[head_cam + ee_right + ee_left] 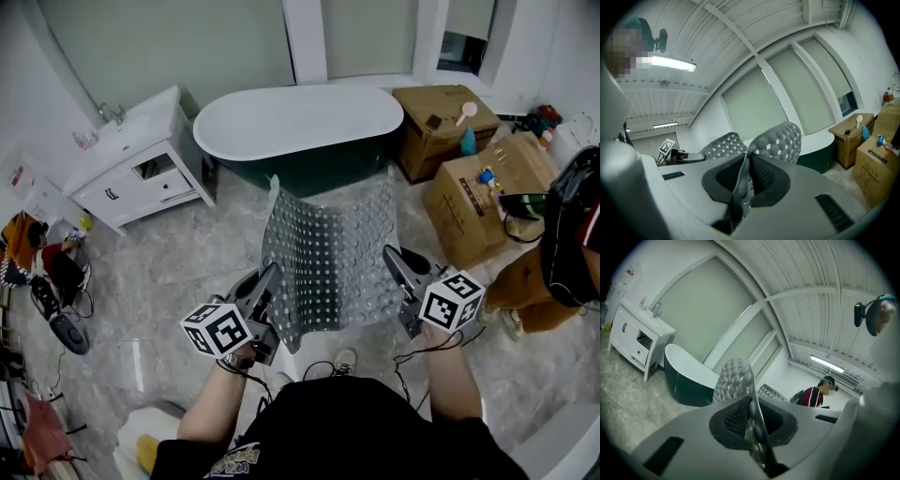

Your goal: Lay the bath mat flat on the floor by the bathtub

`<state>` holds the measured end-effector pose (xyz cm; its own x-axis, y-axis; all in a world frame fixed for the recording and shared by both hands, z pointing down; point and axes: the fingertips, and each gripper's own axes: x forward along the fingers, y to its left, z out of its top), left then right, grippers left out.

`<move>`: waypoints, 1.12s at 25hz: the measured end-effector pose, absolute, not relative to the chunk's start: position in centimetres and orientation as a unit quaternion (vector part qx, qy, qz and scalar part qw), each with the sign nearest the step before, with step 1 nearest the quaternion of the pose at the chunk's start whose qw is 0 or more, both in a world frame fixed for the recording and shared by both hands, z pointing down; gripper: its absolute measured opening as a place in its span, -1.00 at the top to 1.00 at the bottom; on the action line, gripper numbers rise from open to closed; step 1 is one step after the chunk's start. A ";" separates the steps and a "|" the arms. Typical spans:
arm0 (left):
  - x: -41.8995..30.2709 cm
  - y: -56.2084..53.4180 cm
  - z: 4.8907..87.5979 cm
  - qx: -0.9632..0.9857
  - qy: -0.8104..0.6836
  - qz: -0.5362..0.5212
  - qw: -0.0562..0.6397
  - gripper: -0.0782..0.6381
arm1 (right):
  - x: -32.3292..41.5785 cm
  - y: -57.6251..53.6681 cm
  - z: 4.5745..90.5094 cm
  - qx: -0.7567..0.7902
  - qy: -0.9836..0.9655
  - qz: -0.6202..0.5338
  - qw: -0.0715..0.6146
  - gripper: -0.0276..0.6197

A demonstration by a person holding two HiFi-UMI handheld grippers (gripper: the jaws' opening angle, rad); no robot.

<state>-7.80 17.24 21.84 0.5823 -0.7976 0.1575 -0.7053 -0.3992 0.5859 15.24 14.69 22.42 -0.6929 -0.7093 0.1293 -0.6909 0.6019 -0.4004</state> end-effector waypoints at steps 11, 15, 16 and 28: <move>-6.7 14.5 21.9 0.830 -0.457 -0.080 0.309 0.69 | 16.1 11.9 23.3 -0.383 0.895 -0.226 0.022 0.81; -6.6 14.2 22.2 0.824 -0.466 -0.090 0.309 0.69 | 16.2 11.5 23.6 -0.374 0.899 -0.227 0.016 0.82; -6.3 13.9 22.2 0.823 -0.468 -0.091 0.309 0.69 | 16.6 11.1 23.7 -0.373 0.899 -0.227 0.015 0.82; -4.9 11.2 22.9 0.810 -0.483 -0.088 0.320 0.69 | 18.9 7.8 24.2 -0.370 0.896 -0.246 0.017 0.82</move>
